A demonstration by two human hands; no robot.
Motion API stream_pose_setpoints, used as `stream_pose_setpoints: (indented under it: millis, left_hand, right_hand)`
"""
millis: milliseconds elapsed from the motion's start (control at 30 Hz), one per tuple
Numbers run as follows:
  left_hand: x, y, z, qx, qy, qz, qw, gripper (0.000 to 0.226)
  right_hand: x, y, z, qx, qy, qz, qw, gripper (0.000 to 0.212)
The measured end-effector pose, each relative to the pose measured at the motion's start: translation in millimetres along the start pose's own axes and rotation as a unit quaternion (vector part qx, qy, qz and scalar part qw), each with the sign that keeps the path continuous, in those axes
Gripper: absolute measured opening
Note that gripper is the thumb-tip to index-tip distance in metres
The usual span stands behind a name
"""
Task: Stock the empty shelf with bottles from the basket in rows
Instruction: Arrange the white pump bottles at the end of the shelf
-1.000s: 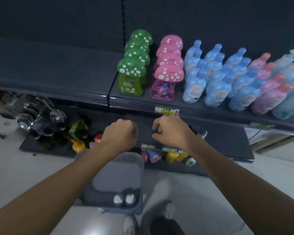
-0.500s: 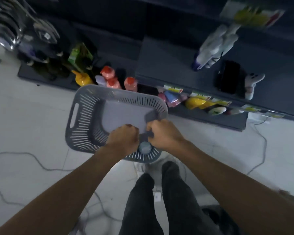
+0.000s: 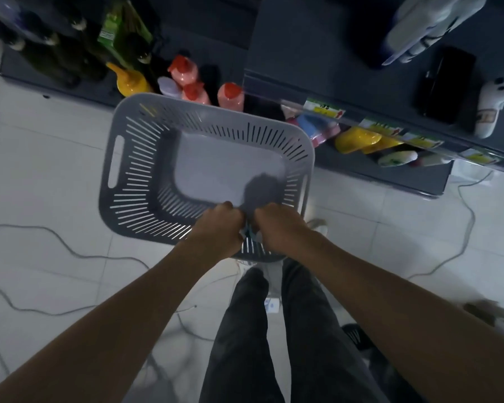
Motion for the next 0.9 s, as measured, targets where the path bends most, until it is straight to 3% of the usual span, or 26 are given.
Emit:
stream_pose_setpoints:
  millis: [267,500,900]
  left_hand:
    - [2.1,-3.4,-5.6,-0.005,0.017,0.014,1.000,0.033]
    - [-6.4,6.7,4.0,-0.024,-0.037,0.018,0.999,0.034]
    - [-35.6,59.1,106.1,-0.112,-0.118,0.018,0.986,0.045]
  right_hand:
    - [0.4,-4.8,-4.9,-0.013,0.028,0.012,0.999,0.030]
    - [-1.0,8.6,10.6,-0.097,0.060,0.002,0.993,0.031]
    - [11.9,88.5,120.2,-0.225,0.150,-0.011,0.963,0.033]
Point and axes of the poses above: each hand's wrist, its own y-axis away from the middle knuckle, its own z-axis out of the back of the hand, x = y × z, the point moved 7 cm from there along -y, towards the middle knuckle, and after that the axes turned 1 degree about z, right-handed, at the moved point
